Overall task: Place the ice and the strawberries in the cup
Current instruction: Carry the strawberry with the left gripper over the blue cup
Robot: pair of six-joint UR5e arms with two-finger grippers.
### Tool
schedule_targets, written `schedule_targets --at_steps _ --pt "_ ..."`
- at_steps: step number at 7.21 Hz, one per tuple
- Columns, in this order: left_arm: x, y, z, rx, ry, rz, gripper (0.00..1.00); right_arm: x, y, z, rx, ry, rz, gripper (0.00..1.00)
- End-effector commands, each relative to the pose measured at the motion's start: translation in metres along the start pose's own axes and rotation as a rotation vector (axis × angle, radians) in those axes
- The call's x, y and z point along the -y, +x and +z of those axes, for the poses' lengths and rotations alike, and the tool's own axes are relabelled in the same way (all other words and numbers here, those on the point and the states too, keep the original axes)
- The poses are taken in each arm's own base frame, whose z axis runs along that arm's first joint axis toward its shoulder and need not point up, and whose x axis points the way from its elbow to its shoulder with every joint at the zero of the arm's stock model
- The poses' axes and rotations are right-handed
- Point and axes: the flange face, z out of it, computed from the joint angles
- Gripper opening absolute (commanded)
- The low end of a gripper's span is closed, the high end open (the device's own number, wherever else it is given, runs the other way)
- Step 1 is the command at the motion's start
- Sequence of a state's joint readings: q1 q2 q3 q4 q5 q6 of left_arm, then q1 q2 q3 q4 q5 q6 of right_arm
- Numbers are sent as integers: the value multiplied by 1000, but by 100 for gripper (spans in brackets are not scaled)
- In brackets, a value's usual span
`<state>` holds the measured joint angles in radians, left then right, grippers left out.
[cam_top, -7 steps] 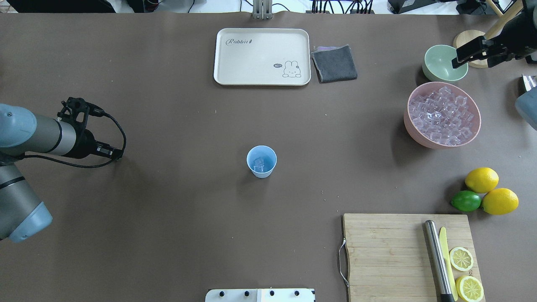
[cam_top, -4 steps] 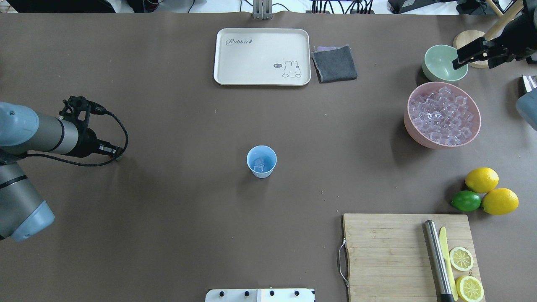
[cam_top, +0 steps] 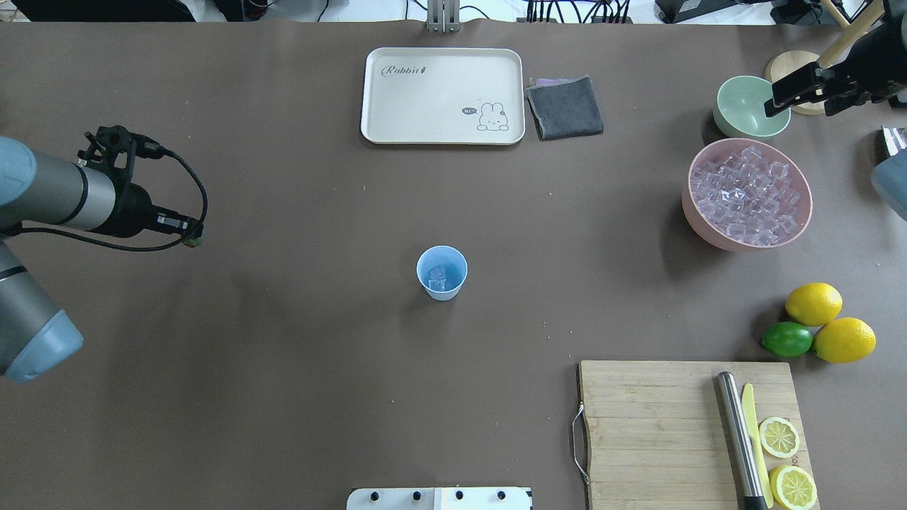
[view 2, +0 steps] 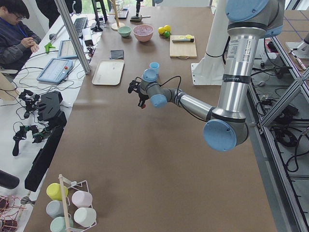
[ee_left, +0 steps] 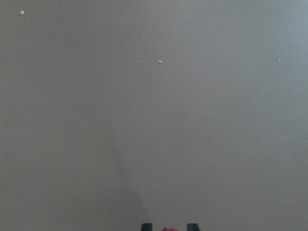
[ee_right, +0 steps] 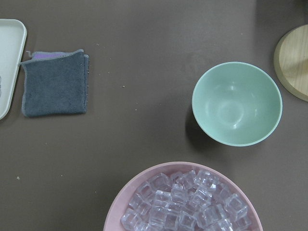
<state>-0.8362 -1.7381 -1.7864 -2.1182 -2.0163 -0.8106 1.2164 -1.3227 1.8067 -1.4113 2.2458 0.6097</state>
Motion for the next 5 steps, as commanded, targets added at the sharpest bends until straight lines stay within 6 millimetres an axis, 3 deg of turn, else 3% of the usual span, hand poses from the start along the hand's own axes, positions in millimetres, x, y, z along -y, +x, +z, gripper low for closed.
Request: schedule_targets --at_steps 1,2,4,5 --pt "62 94 -64 -48 33 -148 0 2 -2 2 0 -3 1 100" --pt "80 168 -85 -111 34 -239 0 2 -3 4 0 -6 0 100" --pt "24 306 -52 -177 47 -301 0 2 -6 5 3 -7 -4 100" --pt "-25 361 -21 -165 61 -272 0 3 -7 5 3 -7 -6 100"
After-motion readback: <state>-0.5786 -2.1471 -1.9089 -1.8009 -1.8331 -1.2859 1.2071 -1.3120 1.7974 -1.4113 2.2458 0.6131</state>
